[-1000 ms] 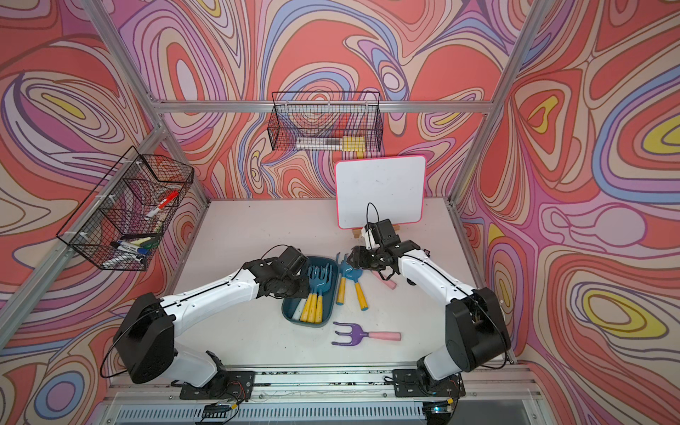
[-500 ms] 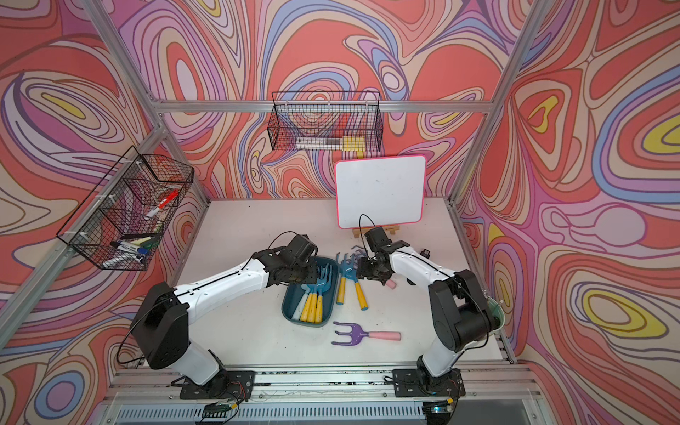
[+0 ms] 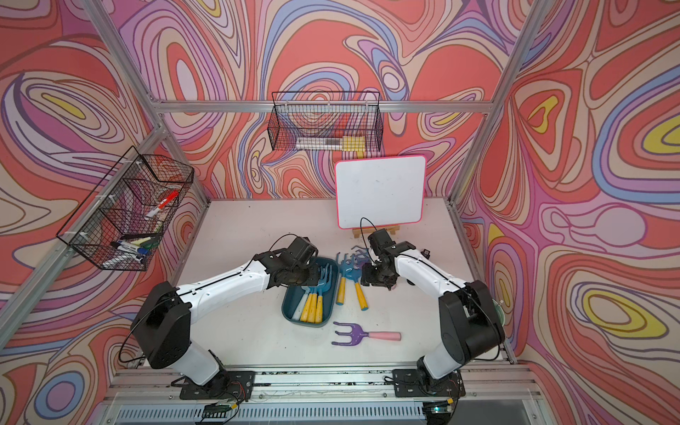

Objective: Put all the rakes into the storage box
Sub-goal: Pick up the rake at the center of the board.

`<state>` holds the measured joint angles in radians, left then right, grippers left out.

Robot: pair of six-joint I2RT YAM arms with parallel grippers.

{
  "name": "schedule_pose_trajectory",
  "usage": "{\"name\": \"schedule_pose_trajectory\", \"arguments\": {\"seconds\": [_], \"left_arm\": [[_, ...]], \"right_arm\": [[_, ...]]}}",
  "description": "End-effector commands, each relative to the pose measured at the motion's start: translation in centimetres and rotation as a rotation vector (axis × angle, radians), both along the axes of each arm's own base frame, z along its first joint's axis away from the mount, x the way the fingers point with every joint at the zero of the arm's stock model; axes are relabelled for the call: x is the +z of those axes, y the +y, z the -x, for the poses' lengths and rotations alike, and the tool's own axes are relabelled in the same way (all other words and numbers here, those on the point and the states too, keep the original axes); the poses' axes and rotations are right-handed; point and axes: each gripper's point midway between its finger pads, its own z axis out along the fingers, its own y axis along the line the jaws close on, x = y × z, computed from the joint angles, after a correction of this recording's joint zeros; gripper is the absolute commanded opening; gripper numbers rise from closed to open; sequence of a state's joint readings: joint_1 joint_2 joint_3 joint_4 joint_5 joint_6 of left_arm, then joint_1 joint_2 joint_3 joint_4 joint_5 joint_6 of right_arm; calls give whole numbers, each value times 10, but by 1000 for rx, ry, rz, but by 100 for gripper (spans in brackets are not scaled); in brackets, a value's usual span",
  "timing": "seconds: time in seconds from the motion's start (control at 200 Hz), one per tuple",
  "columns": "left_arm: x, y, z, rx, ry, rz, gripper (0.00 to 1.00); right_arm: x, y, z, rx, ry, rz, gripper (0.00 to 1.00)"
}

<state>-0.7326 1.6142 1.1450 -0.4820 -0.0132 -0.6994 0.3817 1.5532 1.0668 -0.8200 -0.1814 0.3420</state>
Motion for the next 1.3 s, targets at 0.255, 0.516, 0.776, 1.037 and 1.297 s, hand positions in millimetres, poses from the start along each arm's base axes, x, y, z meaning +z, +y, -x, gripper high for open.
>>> {"name": "schedule_pose_trajectory", "arguments": {"seconds": [0.255, 0.516, 0.776, 1.037, 1.297], "left_arm": [[-2, -5, -4, -24, -6, -5, 47], [-2, 4, 2, -17, -11, -21, 46], [-7, 13, 7, 5, -13, -31, 46], [-7, 16, 8, 9, -23, -30, 46], [-1, 15, 6, 6, -41, -26, 47]], "right_arm": [[-13, 54, 20, 230, 83, -21, 55], [-30, 74, -5, 226, 94, -43, 54], [-48, 87, -6, 256, 133, -14, 53], [-67, 89, -1, 305, 143, 127, 50], [-69, 82, 1, 291, 112, 164, 20]]}}
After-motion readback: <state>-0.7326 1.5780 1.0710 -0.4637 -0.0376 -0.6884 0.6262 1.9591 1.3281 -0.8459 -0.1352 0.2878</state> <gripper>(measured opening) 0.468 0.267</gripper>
